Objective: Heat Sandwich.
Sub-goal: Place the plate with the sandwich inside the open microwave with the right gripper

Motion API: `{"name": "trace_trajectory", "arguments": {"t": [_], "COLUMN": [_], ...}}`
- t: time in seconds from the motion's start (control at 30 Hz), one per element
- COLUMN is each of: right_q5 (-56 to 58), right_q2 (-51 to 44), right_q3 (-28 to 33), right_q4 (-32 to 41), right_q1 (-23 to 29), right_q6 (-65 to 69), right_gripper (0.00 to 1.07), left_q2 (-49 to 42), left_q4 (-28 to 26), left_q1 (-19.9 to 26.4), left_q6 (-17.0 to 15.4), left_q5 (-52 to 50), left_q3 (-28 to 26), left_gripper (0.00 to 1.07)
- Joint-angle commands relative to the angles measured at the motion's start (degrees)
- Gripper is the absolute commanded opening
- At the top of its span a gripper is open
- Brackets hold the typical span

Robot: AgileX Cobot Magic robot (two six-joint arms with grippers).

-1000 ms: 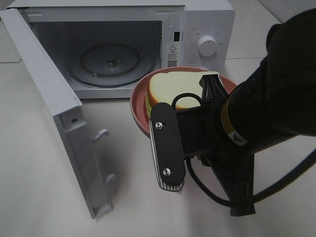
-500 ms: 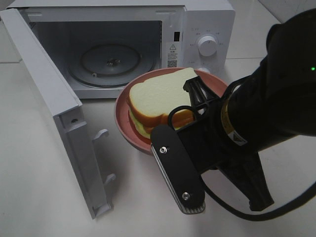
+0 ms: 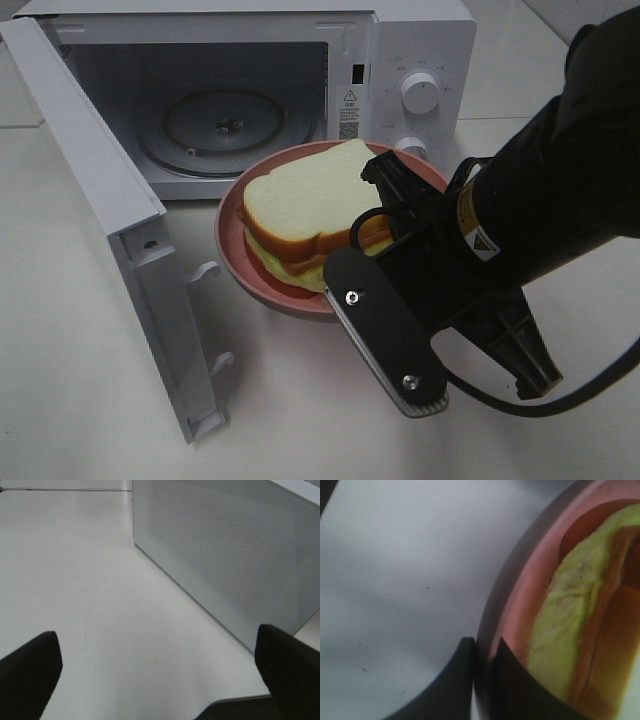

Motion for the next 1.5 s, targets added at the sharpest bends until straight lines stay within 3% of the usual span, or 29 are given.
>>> {"name": "trace_trajectory", "arguments": {"t": [0.03,0.37,0.6,1.5], "right_q5": [-3.04,-3.32,-3.04,-9.28], "right_q2": [-0.57,-0.57,-0.57,1.83], "right_q3": [-0.11,-0.11,-0.23,-3.44], "right_q4": [4.98,7.1,15.36,22.06], "right_q1": [-3.09,-7.96,-10.2,-13.06], "right_q6": [-11.86,-22.46,-34.72,-38.79], "right_gripper": [0.0,0.0,0.0,0.0], "left_q2": [-0.86,-0.86,-0.86,-0.86], "left_q4": [-0.34,-0.34,-0.34,-0.34], "left_q1": [-0.29,-0.29,-0.29,-0.29], "left_q6": [-0.29,-0.29,-0.29,-0.29], "left_q5": [-0.29,-0.29,-0.29,-0.29], "left_q3": [0.06,0.06,0.06,0.06], "left_gripper": [0.98,0.98,0.98,0.98]}}
